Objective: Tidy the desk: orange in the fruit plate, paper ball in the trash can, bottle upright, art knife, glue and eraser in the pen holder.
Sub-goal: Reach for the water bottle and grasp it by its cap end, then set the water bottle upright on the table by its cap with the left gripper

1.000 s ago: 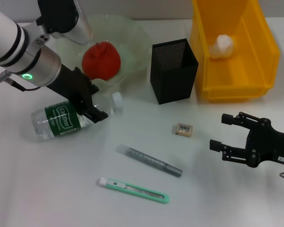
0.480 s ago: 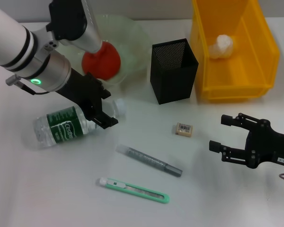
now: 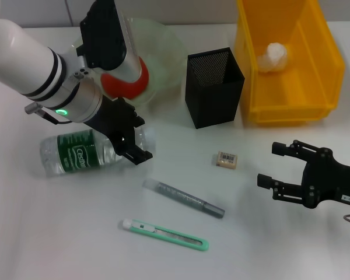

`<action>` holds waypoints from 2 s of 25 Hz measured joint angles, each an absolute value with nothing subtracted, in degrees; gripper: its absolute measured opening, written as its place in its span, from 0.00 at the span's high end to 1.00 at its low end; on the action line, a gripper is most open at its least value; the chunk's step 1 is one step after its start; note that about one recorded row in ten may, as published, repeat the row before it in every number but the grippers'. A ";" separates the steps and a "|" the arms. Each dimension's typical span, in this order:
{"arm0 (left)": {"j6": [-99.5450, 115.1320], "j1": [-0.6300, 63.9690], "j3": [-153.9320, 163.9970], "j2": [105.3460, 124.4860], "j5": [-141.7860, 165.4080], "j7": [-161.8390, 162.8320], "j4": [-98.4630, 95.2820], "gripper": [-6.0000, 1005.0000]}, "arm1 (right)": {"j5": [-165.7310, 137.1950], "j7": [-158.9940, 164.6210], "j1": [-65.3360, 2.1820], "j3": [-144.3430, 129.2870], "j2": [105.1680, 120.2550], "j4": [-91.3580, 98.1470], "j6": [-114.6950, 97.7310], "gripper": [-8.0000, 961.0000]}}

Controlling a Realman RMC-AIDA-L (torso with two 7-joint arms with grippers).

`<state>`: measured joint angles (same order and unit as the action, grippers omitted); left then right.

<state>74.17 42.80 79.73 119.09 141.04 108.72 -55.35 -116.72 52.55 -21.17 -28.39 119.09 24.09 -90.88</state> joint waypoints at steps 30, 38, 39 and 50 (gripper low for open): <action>71.24 42.07 85.46 119.09 140.78 108.70 -55.53 0.50 | -116.12 52.56 -20.74 -28.20 119.09 23.99 -91.41 0.16; 74.10 38.55 81.33 118.59 134.96 108.24 -61.99 0.55 | -116.10 52.56 -20.65 -28.21 119.09 24.00 -91.50 0.16; 74.67 38.15 80.14 118.57 134.16 107.85 -62.57 0.55 | -116.10 52.56 -20.65 -28.21 119.09 24.02 -91.50 0.16; 80.46 35.64 66.65 118.34 125.21 101.70 -63.45 0.55 | -116.12 52.56 -20.65 -28.22 119.02 23.99 -91.50 0.16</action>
<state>80.46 35.63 66.65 118.34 125.21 101.70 -63.45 -116.12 52.56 -20.65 -28.23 119.02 23.99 -91.50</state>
